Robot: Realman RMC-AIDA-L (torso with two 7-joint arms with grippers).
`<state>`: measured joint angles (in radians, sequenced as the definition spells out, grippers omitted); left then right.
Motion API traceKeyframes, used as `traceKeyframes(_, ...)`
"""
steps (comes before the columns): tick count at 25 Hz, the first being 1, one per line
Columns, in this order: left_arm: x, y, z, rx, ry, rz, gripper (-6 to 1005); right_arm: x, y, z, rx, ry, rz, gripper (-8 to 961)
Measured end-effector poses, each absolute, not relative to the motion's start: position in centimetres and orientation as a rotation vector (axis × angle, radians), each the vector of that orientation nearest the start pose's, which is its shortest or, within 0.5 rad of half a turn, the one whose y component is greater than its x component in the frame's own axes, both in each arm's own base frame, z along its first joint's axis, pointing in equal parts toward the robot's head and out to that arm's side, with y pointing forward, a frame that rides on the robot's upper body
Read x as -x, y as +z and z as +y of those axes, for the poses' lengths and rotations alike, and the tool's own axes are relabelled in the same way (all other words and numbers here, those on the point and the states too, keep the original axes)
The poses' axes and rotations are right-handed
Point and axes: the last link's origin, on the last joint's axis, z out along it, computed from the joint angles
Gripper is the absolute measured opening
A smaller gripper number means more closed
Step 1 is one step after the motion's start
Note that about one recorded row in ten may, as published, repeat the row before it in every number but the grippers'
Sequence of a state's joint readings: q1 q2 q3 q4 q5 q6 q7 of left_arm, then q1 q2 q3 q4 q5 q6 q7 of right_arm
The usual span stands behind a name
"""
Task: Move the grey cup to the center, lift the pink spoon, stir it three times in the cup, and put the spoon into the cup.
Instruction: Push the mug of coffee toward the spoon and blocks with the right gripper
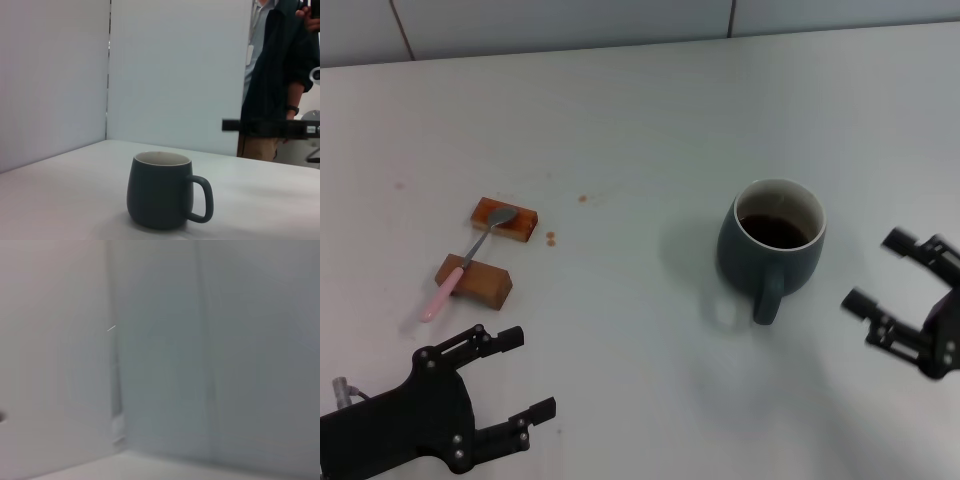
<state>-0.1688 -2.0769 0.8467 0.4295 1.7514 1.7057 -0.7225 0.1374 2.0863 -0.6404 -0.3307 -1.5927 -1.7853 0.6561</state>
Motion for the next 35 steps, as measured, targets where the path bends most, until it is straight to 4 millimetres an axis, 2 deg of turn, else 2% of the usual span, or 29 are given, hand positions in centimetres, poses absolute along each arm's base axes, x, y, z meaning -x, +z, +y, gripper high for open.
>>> traceKeyframes(2,32.4,-3.2,19.2,2.624,-0.89,-0.333,799,-33.3,-0.6,19.2,2.097,1.011,0.322,798)
traceKeyframes(3,32.4,-3.2,19.2,2.624,-0.89,-0.333,799,-33.6,-1.1,19.1,1.964,0.955,0.297,789)
traceKeyframes(4,32.4,-3.2,19.2,2.624,-0.89,-0.333,799,-33.6,-1.1,19.1,1.964,0.955,0.297,780)
traceKeyframes(7,32.4,-3.3,19.3,2.624,-0.891,-0.332,799,-34.0,-1.6,19.3,1.771,0.83,0.271,754)
traceKeyframes(10,32.3,-3.3,19.3,2.625,-0.892,-0.331,799,-34.2,-2.1,19.7,1.69,0.714,0.253,727)
traceKeyframes(13,32.3,-3.3,19.3,2.625,-0.892,-0.331,799,-34.1,-3.1,20.3,1.691,0.635,0.242,701)
traceKeyframes(18,32.3,-3.3,19.3,2.624,-0.893,-0.33,799,-33.8,-5.0,22.4,1.767,0.562,0.28,497)
traceKeyframes(27,32.3,-3.3,19.4,2.621,-0.895,-0.329,799,-32.3,-7.3,24.0,1.888,0.565,0.287,251)
traceKeyframes(32,32.3,-3.2,19.5,2.619,-0.896,-0.327,799,-31.4,-8.1,24.3,1.931,0.586,0.278,36)
traceKeyframes(35,32.3,-3.2,19.4,2.62,-0.899,-0.326,799,-30.8,-8.6,24.6,1.95,0.605,0.28,20)
